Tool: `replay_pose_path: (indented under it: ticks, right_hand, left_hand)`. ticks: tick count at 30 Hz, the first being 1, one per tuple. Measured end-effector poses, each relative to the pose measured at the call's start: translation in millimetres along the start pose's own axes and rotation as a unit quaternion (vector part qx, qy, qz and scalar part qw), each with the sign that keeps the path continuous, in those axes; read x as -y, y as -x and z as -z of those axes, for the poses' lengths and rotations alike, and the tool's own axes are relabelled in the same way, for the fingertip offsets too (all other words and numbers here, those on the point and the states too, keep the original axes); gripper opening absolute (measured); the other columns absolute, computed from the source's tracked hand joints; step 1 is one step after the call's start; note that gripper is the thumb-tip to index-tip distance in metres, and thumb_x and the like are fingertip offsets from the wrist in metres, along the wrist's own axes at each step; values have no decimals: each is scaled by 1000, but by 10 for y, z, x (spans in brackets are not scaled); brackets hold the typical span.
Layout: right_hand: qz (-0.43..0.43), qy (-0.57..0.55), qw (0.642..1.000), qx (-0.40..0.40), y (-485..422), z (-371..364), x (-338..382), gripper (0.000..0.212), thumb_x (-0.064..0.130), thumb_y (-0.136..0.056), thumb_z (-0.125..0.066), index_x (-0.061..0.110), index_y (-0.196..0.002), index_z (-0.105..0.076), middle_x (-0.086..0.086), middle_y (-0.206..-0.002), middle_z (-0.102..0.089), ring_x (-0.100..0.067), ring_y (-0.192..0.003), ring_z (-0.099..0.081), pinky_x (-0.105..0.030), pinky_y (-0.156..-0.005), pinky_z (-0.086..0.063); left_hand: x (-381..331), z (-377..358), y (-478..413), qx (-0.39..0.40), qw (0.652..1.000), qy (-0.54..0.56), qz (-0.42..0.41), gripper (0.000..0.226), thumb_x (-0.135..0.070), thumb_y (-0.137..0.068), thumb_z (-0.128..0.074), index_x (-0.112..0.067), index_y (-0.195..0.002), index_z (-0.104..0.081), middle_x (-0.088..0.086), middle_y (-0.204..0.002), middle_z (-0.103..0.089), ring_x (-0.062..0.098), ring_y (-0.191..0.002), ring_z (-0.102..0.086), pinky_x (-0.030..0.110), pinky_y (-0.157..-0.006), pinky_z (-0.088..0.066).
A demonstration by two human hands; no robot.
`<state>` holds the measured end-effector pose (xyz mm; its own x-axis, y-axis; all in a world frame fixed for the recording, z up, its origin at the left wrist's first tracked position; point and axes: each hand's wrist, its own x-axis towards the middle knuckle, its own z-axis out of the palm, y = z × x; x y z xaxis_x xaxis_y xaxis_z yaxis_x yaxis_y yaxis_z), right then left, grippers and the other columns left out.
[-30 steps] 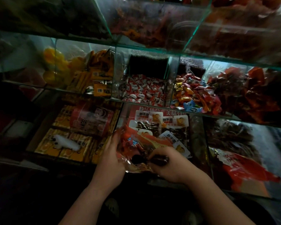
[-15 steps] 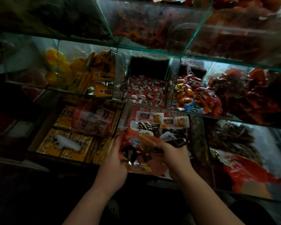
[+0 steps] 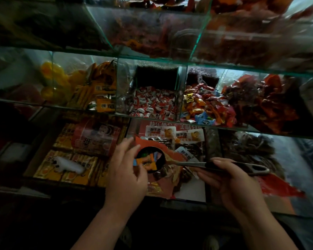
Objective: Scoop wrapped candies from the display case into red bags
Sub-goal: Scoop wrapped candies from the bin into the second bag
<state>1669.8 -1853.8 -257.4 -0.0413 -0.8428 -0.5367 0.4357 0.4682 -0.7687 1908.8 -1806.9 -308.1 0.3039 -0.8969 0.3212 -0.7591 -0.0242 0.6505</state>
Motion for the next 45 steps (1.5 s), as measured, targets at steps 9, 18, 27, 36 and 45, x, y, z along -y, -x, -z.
replay_pose_path:
  ticks: [9, 18, 27, 36, 45]
  right_hand:
    - [57, -22, 998, 29, 297, 221, 231, 21, -3, -87, -61, 4, -72, -73, -27, -81, -74, -50, -82, -75, -36, -61, -64]
    - [104, -60, 991, 55, 429, 342, 360, 10, 4, -66, -72, 8, -72, -78, -35, -90, -73, -49, -86, -76, -33, -66, -63]
    - [166, -155, 974, 8, 412, 475, 891, 12, 5, -79, -63, 3, -71, -73, -13, -83, -78, -33, -90, -79, -36, -78, -65]
    - [399, 125, 903, -95, -462, -77, 1077, 12, 16, -91, -74, 16, -102, -70, 2, -94, -75, -11, -95, -75, -18, -79, -59]
    - [567, 483, 666, -42, -312, -16, 895, 27, 22, -94, -63, 12, -119, -63, -1, -107, -68, -14, -94, -66, -23, -80, -53]
  left_hand:
    - [-200, -407, -120, 144, 989, -40, 18, 55, -47, -104, -43, -20, -152, -45, -6, -157, -40, 11, -148, -29, 41, -123, -26]
    - [-497, -490, -322, 98, 991, -64, -60, 53, -48, -105, -38, -19, -147, -52, -3, -154, -47, 10, -148, -27, 40, -127, -12]
    - [-1016, -674, -945, 76, 982, 171, -27, 74, -71, -96, -29, -34, -160, -23, -11, -166, -22, -8, -141, -16, 25, -114, -16]
    - [-761, -814, -903, 154, 987, 46, 3, 95, -86, -89, -9, -25, -163, -13, -3, -171, -13, 13, -156, -6, 42, -125, -9]
    - [-725, -848, -909, 165, 986, 41, -3, 104, -92, -83, -4, -28, -163, -11, -5, -171, -11, 14, -156, -2, 35, -121, -4]
